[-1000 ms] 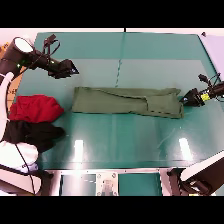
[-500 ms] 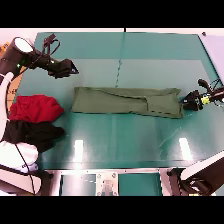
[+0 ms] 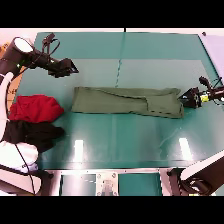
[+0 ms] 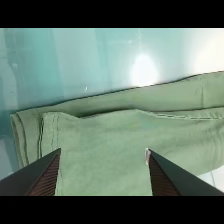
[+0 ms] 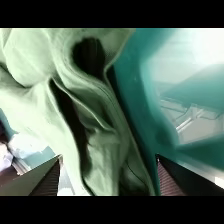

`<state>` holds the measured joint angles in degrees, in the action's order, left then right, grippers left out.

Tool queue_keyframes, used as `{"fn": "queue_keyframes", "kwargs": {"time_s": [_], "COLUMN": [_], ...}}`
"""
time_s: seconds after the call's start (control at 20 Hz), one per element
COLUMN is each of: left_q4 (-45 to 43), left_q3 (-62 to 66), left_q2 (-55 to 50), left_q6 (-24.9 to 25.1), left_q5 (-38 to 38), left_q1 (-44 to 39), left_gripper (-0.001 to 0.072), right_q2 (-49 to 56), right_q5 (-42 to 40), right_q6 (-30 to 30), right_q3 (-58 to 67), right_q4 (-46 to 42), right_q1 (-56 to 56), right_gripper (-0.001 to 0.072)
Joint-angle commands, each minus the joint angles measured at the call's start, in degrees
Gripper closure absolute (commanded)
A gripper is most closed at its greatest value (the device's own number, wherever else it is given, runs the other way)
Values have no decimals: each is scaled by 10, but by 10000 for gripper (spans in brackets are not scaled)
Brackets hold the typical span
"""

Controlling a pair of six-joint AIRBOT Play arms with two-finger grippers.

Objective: Fold the shirts.

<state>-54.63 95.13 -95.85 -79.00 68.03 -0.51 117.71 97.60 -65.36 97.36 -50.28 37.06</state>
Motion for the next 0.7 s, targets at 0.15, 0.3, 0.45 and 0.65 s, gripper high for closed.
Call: {"fn": "queue_keyframes", "kwargs": {"time_s": [0.15, 0.3, 0.45, 0.65], "left_q4": [0, 4, 21, 48], "left_q3": [0, 0, 0, 0], "left_q2": [0, 0, 0, 0], "left_q6": [0, 0, 0, 0], "left_q5": [-1, 1, 4, 19], "left_q1": [1, 0, 1, 0], "left_gripper": [105, 105, 105, 179], "right_q2": [9, 12, 12, 11], "right_q5": [-19, -37, -37, -34], "right_q6": [-1, -6, -6, -14], "right_q3": [0, 0, 0, 10], "right_q4": [-33, -33, -33, -26], "right_q1": [-42, -63, -89, -105], "right_gripper": [29, 369, 629, 696]}}
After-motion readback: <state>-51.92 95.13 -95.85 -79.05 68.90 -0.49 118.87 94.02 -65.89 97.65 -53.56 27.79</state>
